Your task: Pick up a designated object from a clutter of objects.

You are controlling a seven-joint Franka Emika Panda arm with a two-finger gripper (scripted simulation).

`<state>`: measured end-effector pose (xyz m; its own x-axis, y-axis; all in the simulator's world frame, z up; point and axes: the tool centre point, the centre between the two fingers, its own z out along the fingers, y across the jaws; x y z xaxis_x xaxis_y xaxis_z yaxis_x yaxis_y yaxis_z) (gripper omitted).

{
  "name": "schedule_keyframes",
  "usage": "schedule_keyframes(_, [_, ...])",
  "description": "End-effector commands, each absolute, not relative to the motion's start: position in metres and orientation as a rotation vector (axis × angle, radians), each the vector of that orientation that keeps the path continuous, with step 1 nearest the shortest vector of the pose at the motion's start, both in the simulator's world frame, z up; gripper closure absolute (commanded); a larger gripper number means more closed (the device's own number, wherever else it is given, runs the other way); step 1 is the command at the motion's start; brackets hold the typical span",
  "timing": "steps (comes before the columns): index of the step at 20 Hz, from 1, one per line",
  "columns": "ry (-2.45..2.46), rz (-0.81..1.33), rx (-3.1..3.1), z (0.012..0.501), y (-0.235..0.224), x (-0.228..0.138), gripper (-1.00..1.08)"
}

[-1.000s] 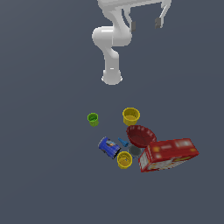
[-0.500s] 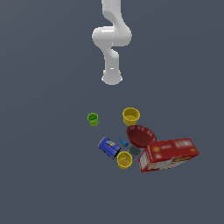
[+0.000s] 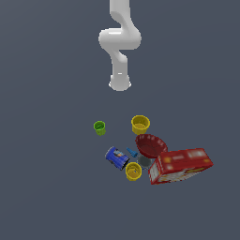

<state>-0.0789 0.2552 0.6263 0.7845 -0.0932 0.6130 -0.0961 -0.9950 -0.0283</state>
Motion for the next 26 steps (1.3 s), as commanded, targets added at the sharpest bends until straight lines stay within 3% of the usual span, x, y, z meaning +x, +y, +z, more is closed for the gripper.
schedule_keyframes(1, [-0.153,1.025,2.925,0.614,0.280,-0.079,-0.20])
schedule_keyframes(7, [-0.147,0.989,2.835,0.557,0.332,-0.065,-0.20])
schedule_keyframes(14, [-0.165,0.872,2.740,0.452,0.364,-0.031,-0.20])
schedule_keyframes(20, [-0.212,0.717,2.666,0.335,0.356,0.005,-0.20])
schedule_keyframes(26, [-0.284,0.539,2.601,0.215,0.316,0.032,-0.20])
